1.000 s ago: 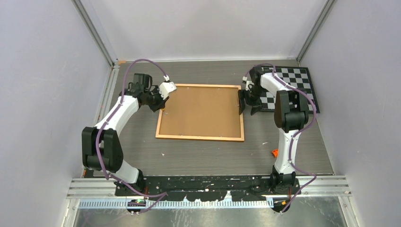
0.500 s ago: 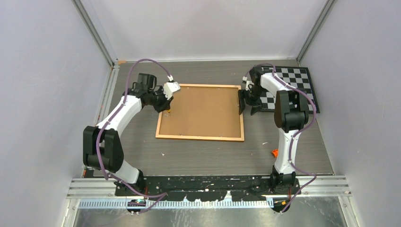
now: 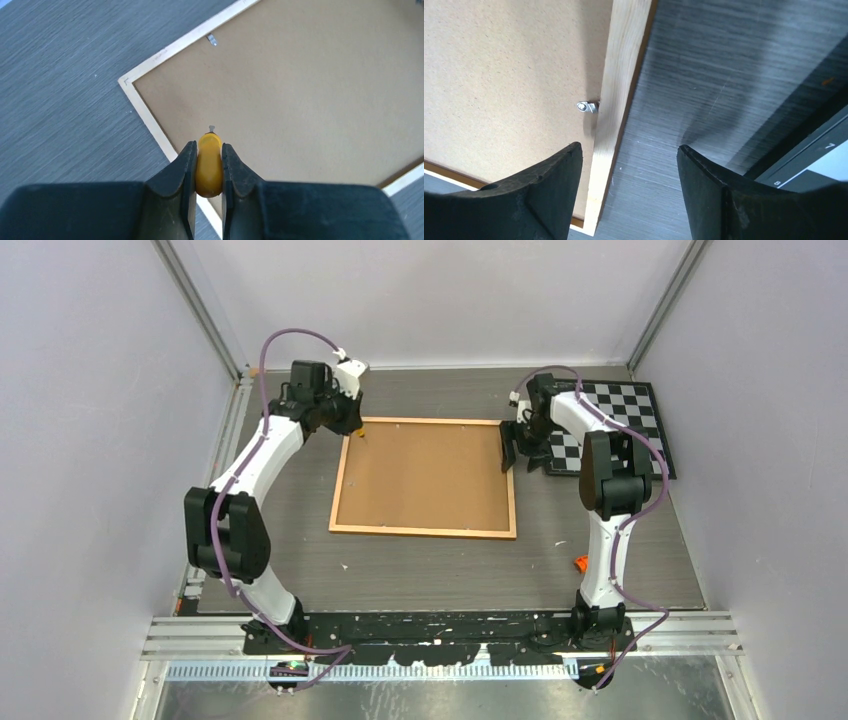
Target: Take the photo out of the frame
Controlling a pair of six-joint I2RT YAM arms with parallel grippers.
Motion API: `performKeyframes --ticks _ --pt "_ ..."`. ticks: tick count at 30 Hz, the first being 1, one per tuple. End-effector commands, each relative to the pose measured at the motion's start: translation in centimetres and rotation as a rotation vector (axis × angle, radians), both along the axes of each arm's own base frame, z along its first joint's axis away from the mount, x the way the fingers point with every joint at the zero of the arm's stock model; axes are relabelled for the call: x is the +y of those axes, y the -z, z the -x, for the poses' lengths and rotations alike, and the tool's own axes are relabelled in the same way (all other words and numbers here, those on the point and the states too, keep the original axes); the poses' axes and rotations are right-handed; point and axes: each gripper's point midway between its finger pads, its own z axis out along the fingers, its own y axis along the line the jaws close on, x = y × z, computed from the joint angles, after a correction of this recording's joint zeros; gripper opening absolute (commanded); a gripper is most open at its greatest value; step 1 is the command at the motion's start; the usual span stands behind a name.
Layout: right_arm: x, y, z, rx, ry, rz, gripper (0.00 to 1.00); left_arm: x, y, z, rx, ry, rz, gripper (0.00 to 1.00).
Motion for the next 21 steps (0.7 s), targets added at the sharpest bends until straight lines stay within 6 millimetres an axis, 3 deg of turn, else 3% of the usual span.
performKeyframes --ticks 1,4,8,14,18,21 --pt "0.8 -3.4 -3.0 -0.154 -0.038 -0.035 0.74 -0.4 -2.5 -2.8 -0.035 -0.149 0.108 0.00" --pt "0.2 -3.0 -3.4 -0.146 -0.009 0.007 0.76 -0.1 -2.8 -3.3 -0.045 -0.185 0.112 0.00" --pt "0.1 -2.4 -2.2 -0.108 0.063 0.023 0.77 1.0 -3.2 -3.3 -0.058 -0.224 0.087 0.00" --pt "2.3 -1.4 0.3 -0.094 0.091 -0.004 0.75 3.0 -3.4 -2.6 -0.060 -0.290 0.069 0.00" --pt "2.7 0.3 2.5 -0.046 0.039 0.054 0.64 3.8 -3.3 -1.9 -0.055 -0.301 0.058 0.00" --pt "2.6 1.3 4.0 -0.004 -0.004 0.054 0.45 4.3 -3.3 -1.6 -0.049 -0.308 0.054 0.00"
